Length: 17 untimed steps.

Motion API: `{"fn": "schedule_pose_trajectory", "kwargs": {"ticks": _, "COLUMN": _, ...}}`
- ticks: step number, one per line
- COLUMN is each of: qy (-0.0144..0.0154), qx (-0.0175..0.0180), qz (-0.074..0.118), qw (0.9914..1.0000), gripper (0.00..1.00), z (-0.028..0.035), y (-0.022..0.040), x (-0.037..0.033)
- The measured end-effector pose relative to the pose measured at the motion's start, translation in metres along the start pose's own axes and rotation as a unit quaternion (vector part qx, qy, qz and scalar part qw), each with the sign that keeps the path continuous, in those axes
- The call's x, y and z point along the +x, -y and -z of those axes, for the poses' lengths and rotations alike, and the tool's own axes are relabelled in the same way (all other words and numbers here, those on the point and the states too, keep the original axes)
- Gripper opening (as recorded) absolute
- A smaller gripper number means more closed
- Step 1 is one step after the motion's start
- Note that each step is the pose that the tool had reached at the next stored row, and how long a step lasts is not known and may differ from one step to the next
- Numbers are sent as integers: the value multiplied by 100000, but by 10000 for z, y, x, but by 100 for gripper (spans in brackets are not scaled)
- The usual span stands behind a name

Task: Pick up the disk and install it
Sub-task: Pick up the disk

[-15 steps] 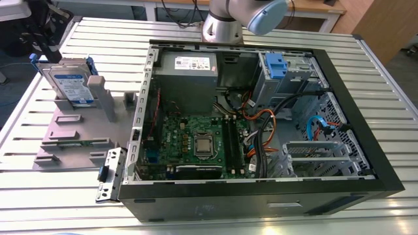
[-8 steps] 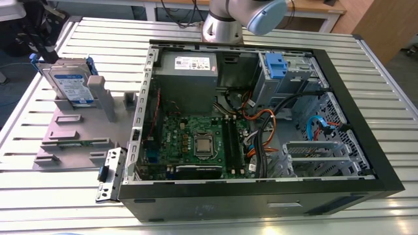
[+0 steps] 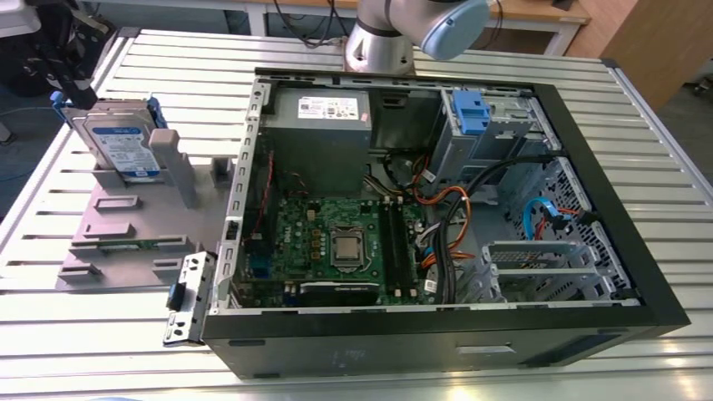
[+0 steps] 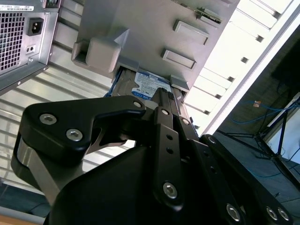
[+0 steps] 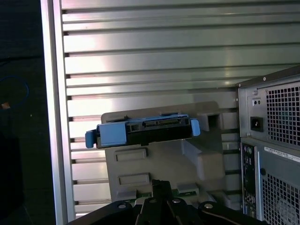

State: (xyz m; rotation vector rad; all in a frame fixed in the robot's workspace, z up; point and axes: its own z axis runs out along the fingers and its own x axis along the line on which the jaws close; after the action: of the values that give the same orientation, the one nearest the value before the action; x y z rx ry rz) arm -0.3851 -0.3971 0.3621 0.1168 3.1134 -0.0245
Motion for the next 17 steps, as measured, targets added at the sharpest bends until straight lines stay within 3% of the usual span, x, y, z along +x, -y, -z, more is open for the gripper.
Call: {"fn": "schedule_pose_trajectory", "kwargs": {"ticks": 17, "qy": 24, "qx": -36, "qz": 1536, "qw": 99988, "gripper": 11, "z": 0, "y": 0, "x": 0}}
